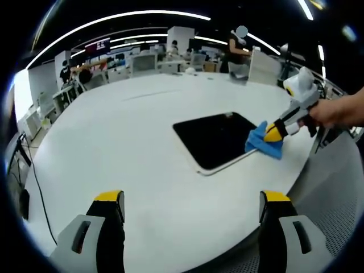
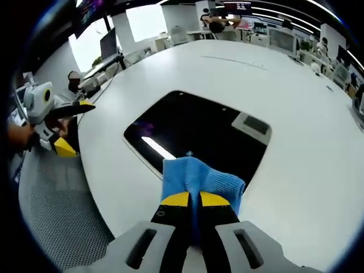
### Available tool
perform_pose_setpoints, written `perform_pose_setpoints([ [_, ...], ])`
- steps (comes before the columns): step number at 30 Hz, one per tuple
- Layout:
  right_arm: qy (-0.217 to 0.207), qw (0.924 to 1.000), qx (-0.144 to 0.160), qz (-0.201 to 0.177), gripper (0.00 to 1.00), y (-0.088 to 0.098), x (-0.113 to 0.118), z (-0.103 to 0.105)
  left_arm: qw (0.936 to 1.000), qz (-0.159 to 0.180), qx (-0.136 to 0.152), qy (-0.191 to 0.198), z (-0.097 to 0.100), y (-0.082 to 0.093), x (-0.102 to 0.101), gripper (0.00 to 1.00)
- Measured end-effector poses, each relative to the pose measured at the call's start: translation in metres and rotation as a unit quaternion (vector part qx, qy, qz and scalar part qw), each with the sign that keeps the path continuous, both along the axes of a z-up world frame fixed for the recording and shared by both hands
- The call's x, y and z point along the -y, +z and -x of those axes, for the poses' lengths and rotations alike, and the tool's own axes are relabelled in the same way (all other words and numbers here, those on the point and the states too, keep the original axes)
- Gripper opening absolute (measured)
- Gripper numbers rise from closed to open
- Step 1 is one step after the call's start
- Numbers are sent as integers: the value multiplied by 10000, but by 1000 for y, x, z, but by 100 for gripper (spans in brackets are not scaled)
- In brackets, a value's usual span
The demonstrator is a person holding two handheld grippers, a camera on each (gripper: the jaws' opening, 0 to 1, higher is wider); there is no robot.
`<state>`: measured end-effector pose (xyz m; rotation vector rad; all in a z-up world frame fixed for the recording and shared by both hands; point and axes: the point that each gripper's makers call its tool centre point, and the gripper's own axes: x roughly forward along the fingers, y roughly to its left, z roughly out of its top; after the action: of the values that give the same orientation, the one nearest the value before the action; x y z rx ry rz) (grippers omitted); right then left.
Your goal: Wipe the mirror surface with the cleaning cloth until all visible marks leave the cleaned area.
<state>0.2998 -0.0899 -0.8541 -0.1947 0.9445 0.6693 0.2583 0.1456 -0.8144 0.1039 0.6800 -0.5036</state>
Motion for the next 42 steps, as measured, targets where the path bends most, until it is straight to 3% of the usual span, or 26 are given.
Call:
perform_pose_setpoints([
  [42, -316, 9993, -212, -25, 0, 0, 24, 2, 10000, 21, -27, -38, 1, 0, 2, 99],
])
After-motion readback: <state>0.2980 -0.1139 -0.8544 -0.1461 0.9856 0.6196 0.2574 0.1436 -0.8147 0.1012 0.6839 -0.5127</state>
